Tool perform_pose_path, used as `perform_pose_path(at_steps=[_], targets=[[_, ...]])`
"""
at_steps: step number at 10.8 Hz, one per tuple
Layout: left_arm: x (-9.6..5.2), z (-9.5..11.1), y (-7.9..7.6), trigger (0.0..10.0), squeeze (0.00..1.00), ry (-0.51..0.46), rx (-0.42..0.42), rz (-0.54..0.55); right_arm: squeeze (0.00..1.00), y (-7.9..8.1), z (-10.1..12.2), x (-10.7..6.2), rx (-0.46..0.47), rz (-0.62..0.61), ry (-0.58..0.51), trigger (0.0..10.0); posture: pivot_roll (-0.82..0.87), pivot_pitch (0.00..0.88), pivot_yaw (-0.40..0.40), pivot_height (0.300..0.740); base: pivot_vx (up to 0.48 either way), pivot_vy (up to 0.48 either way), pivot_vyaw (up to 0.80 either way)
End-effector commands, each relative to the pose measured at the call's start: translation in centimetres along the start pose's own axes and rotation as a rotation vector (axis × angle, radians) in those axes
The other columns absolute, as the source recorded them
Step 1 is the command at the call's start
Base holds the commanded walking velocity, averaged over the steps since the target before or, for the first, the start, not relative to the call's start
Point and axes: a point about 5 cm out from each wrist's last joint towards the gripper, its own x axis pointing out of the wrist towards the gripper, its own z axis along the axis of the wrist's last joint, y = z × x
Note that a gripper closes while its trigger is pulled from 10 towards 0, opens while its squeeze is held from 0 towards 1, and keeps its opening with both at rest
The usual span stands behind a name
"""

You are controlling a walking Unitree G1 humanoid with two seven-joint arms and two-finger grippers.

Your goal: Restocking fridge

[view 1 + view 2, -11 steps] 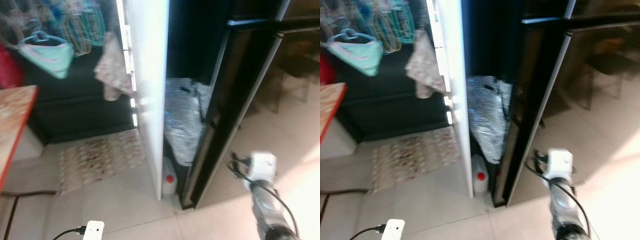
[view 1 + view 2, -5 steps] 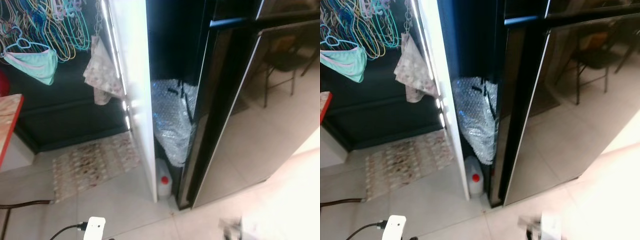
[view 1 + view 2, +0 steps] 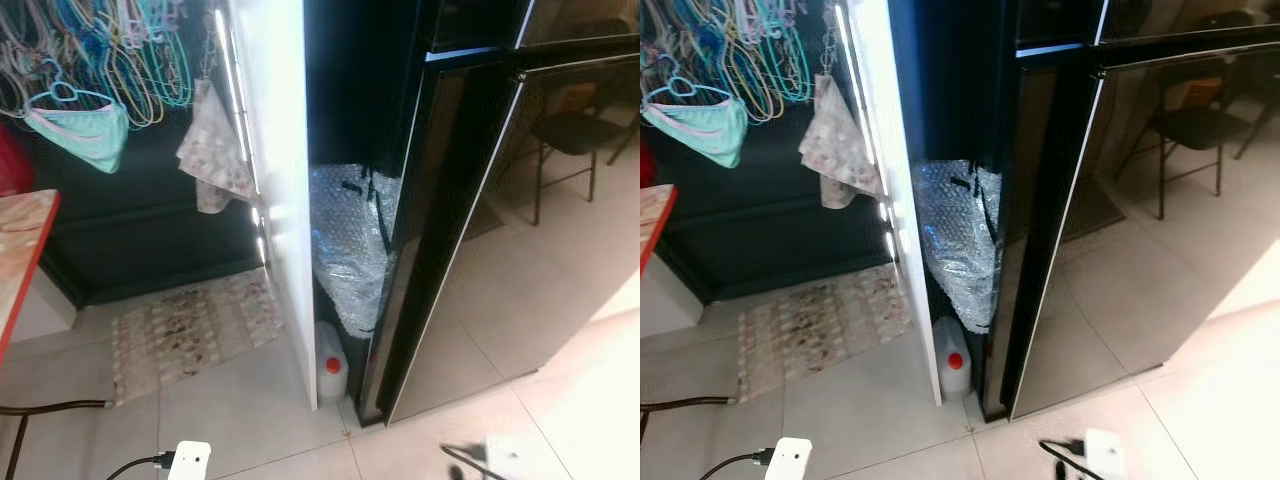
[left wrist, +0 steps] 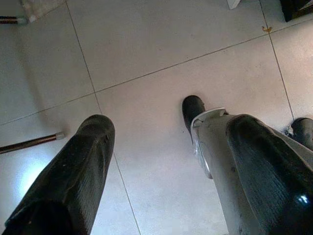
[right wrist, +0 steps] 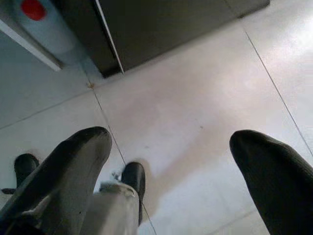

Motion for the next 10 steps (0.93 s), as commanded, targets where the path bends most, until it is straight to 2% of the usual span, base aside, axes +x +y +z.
perform_pose_path(at_steps=[1, 2, 3, 4, 5, 6, 7, 8, 9, 10], targets=[[-0.1, -0.5, 0.3, 10.0, 0.0, 0.025, -0.001, 0.0, 0.0, -0.2, -0.4, -0.1, -0.007, -0.016, 0.026, 10.0, -0.03, 0.0, 0.037, 0.74, 0.0, 0.0, 0.0], [-0.1, -0.5, 0.3, 10.0, 0.0, 0.025, -0.002, 0.001, 0.0, -0.7, 0.0, 0.0, -0.006, -0.055, -0.001, 10.0, -0.03, 0.0, 0.034, 0.74, 0.0, 0.0, 0.0], [-0.1, -0.5, 0.3, 10.0, 0.0, 0.024, -0.003, 0.003, 0.0, -1.0, 2.0, 0.2, 0.042, -0.085, -0.097, 10.0, -0.03, 0.0, 0.035, 0.74, 0.0, 0.0, 0.0], [-0.1, -0.5, 0.3, 10.0, 0.0, 0.023, -0.001, 0.002, 0.0, -2.0, 4.7, 0.1, 0.03, -0.169, -0.237, 10.0, -0.03, 0.0, 0.034, 0.74, 0.0, 0.0, 0.0], [-0.1, -0.5, 0.3, 10.0, 0.0, 0.023, -0.001, 0.003, 0.0, -3.4, 7.2, -0.3, 0.075, -0.24, -0.379, 10.0, -0.04, 0.0, 0.039, 0.74, 0.0, 0.0, 0.0], [-0.1, -0.4, 0.4, 10.0, 0.0, 0.023, 0.005, 0.001, 0.0, -4.8, 9.9, -1.2, 0.102, -0.303, -0.557, 10.0, -0.05, 0.0, 0.045, 0.74, 0.0, 0.0, 0.0], [-0.1, -0.3, 0.5, 10.0, 0.0, 0.023, 0.014, 0.0, 0.0, -5.9, 13.7, -3.0, 0.101, -0.388, -0.783, 10.0, -0.07, 0.0, 0.057, 0.74, 0.0, 0.0, 0.0], [0.0, -0.2, 0.5, 10.0, 0.0, 0.021, 0.024, -0.005, 0.0, -5.1, 16.4, -4.4, 0.077, -0.393, -0.942, 10.0, -0.08, 0.0, 0.06, 0.74, 0.0, 0.0, 0.0], [0.0, -0.2, 0.5, 10.0, 0.0, 0.019, 0.026, -0.007, 0.0, -3.8, 17.8, -5.3, 0.039, -0.37, -1.045, 10.0, -0.07, 0.0, 0.056, 0.74, 0.0, 0.0, 0.0], [0.0, -0.2, 0.5, 10.0, 0.0, 0.015, 0.022, -0.004, 0.0, -1.5, 18.4, -5.8, -0.01, -0.281, -1.101, 10.0, -0.08, 0.0, 0.055, 0.74, 0.0, 0.0, 0.0]])
